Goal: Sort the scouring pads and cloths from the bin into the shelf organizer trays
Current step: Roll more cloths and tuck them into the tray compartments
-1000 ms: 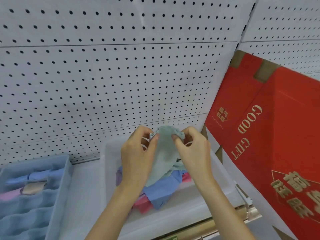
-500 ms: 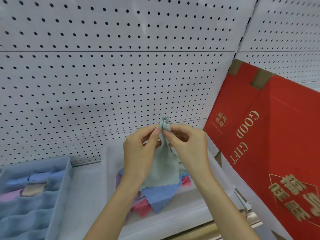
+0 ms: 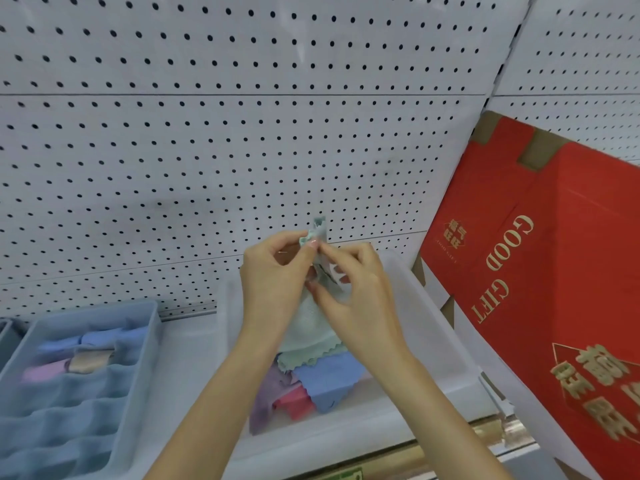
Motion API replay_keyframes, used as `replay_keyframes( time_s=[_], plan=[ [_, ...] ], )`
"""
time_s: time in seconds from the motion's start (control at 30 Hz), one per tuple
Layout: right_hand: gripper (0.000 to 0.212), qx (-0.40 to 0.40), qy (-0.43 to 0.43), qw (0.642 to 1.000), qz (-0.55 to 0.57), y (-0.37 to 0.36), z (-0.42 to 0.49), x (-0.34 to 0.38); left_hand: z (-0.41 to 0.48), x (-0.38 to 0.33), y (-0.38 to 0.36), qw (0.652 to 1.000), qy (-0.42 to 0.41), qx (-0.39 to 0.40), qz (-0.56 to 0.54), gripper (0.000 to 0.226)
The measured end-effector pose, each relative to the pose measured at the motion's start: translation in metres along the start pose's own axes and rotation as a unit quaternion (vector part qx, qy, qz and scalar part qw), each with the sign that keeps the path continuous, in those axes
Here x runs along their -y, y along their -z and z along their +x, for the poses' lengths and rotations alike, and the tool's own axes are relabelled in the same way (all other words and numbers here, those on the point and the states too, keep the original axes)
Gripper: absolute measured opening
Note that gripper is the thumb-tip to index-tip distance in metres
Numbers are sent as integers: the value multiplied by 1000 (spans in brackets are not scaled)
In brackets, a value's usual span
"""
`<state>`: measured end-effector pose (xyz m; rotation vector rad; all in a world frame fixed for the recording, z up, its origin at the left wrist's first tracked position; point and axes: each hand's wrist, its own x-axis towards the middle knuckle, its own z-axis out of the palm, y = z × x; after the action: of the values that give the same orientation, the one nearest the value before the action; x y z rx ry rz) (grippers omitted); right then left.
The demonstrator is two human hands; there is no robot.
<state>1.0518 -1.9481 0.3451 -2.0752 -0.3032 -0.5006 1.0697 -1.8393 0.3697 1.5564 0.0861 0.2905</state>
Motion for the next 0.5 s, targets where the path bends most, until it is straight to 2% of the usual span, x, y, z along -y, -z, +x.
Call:
replay_keyframes(
  time_s=[0.13,0.27,0.37,0.43,0.5],
  plan=[
    [42,-34,-24,998,37,-5,-1,-10,5,-17,6,999,31,20,-33,15],
    [34,-23,-108,977,180,-13,-5,-14,10,-40,12,996,34,73,-48,11],
    [28,-42,-145,969,196,-21,-9,-27,17,-50,20,991,45,100,-76,8],
    [24,-42,-167,966,195,-25,-13,-40,21,-53,25,991,43,89,-90,6],
    [29,-57,-210,951,220,-28,-18,-54,26,-56,30,992,36,64,-100,6]
  ],
)
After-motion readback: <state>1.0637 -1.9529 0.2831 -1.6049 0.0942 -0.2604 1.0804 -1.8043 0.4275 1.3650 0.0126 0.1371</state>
